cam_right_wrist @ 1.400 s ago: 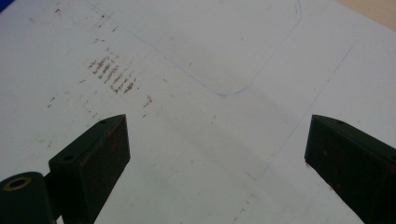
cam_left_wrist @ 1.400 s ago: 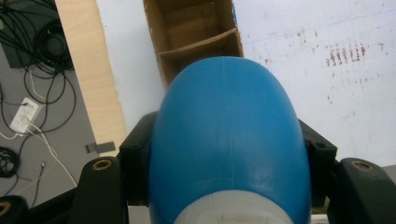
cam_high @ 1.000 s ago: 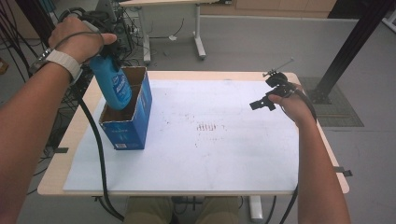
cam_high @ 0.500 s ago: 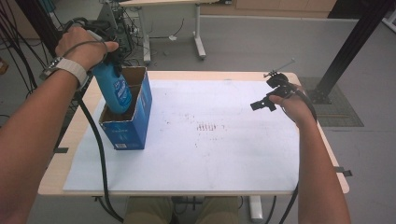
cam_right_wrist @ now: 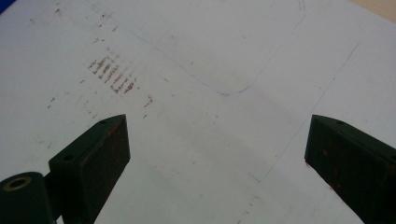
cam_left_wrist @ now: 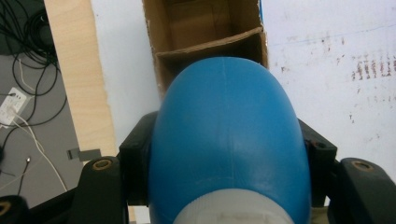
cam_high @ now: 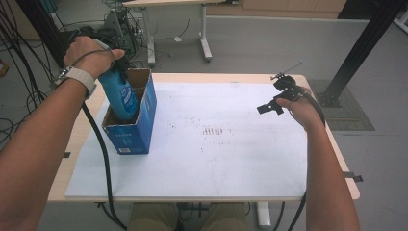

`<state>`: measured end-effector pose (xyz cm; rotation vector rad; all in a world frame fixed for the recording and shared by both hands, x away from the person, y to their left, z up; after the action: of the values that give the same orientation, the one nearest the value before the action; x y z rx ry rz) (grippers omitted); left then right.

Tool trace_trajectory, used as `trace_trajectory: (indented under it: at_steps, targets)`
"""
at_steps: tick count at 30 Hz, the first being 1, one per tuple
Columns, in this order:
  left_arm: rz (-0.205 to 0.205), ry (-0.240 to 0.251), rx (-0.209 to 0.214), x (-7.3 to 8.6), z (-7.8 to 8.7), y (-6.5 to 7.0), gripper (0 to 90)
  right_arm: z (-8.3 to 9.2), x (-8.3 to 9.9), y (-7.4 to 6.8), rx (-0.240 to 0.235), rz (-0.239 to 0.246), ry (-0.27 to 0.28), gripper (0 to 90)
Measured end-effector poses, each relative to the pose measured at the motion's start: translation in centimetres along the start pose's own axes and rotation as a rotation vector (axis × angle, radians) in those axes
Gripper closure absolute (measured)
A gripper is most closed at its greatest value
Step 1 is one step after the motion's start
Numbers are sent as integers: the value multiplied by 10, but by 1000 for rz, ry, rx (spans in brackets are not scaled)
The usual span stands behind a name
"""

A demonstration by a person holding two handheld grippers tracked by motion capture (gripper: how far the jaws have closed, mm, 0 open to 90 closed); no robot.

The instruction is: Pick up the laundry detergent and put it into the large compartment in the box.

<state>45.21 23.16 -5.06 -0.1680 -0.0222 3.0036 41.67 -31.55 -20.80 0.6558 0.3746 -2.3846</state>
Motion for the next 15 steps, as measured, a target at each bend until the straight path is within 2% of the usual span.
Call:
trace_trajectory:
  at_steps: [15]
  targets:
    - [-2, -8, 8, 1, -35, 2, 380, 3, 2, 1, 4, -8, 5, 67]
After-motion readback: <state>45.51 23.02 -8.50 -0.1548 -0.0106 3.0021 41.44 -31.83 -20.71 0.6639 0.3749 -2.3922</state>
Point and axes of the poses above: each handheld gripper's, and its own axes: z roughly backward along the jaws, x roughly out of its underside, y roughly to its right, the point moved 2 cm from there along -z, roughly forward along the jaws, and after that the axes turned 1 degree about -y, right-handed, at the moved point
